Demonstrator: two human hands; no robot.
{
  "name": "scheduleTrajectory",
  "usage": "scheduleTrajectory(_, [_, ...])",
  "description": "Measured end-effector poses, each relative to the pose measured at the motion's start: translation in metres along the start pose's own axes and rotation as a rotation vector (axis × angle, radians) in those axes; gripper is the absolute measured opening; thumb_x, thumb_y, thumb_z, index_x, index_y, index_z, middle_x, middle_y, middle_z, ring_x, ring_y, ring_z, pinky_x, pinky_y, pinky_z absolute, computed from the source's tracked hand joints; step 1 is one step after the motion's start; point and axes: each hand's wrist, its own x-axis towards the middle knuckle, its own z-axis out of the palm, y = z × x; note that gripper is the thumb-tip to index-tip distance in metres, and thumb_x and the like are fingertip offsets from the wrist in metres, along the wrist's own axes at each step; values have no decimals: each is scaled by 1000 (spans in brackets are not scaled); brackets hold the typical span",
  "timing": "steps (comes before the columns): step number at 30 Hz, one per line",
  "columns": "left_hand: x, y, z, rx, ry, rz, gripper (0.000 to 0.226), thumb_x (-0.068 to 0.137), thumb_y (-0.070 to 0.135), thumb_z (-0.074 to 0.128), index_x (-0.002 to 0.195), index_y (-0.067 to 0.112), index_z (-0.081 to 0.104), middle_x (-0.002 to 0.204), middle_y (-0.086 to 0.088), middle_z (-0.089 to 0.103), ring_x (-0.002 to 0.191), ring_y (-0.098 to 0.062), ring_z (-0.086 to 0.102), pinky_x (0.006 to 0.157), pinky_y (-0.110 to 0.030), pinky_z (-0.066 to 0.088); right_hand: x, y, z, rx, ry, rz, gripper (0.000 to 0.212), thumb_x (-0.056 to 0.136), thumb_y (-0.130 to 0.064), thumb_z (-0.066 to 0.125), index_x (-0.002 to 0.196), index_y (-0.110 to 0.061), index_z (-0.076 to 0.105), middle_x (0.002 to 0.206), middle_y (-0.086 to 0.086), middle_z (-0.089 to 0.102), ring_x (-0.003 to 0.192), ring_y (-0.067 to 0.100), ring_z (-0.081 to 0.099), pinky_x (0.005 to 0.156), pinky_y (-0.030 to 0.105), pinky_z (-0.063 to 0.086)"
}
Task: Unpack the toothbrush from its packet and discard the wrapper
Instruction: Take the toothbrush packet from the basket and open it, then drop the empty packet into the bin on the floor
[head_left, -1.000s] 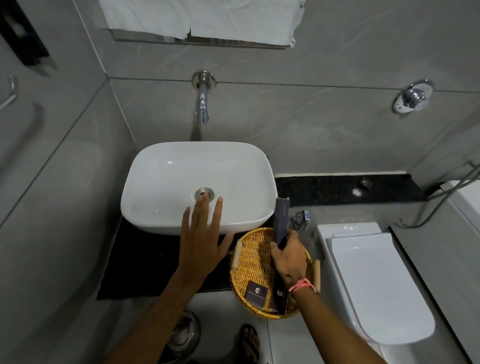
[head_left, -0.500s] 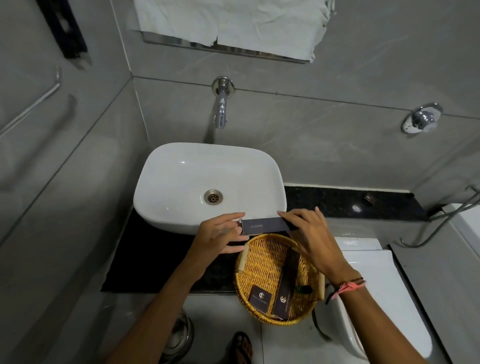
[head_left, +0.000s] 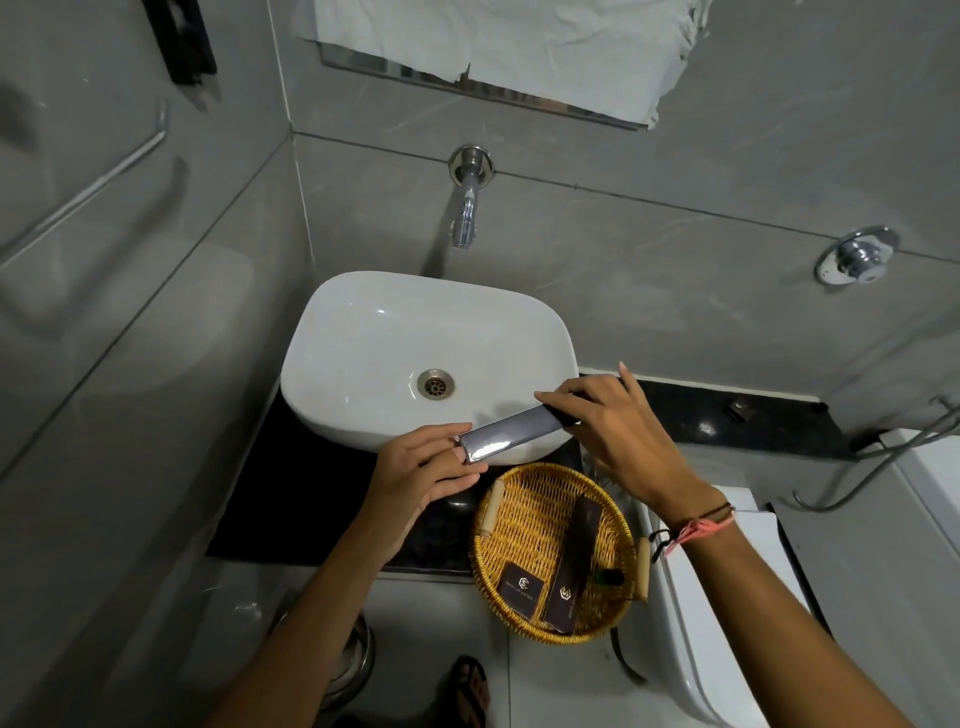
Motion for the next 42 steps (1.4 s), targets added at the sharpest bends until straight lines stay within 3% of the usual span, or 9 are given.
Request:
scheduleTrajectory(8, [1,-5,-3,93,151,113,27,96,2,54,117,14,67,107,-16,81,90,-36,80,79,-37,67,14,-20,-30,-67,12,-75,56,88,-13,72,140,-28,57,132,3,64,129,26,55,123,65,22])
scheduleTrajectory(12, [-3,-6,-7,-252,177,-12,33,99,1,43,109,11,73,106,-18,81,95,-38,79,74,-34,66,24,-34,-46,-114,25,-154,51,86,-16,76,133,-29,61,128,0,66,126,24,56,122,66,25])
scheduleTrajectory(17, [-12,-11,-17,-563,194,-154,31,96,19,49,106,9,77,112,-20,79,98,-33,79,72,-36,66,38,-56,-54,-191,-1,-264,52,83,-18,78,130,-31,61,126,-2,65,126,24,56,119,68,28])
scheduleTrajectory(21, [-24,-21,-35,-582,213,-184,31,93,28,60,110,8,77,109,-20,80,97,-30,79,71,-33,65,39,-71,-52,-208,-6,-321,54,81,-17,78,128,-32,58,125,-2,65,125,24,55,117,69,30])
scheduleTrajectory(26, [-46,-35,-64,-552,301,-145,29,87,15,74,113,3,72,104,-19,81,99,-31,79,72,-28,65,35,-86,-51,-171,-28,-344,50,84,-18,72,130,-33,58,126,-3,64,126,24,54,120,67,26])
scheduleTrajectory(30, [-76,-44,-86,-454,404,-8,12,92,5,68,98,6,78,99,-14,82,98,-29,79,77,-22,63,31,-90,-43,-138,-39,-295,44,89,-17,69,130,-31,61,125,-3,65,125,24,55,122,65,22])
scheduleTrajectory(33, [-99,-46,-102,-447,587,13,18,93,-1,64,85,6,79,88,-12,83,83,-22,81,69,-19,64,29,-91,-34,-106,-36,-207,41,92,-15,67,130,-29,60,125,0,66,123,27,58,123,64,21])
scheduleTrajectory(38, [-157,-56,-118,-399,812,85,32,90,-7,65,72,13,82,78,-6,83,77,-15,80,67,-19,63,13,-114,-8,75,-63,-139,53,90,-5,65,138,-23,51,128,7,64,116,31,60,112,57,40])
scheduleTrajectory(42, [-213,-94,-119,-347,983,107,30,94,-9,57,86,9,79,78,2,83,77,-8,79,71,-16,63,-28,-152,34,560,-84,-115,50,91,-4,64,136,-21,52,128,3,64,114,25,62,100,47,51])
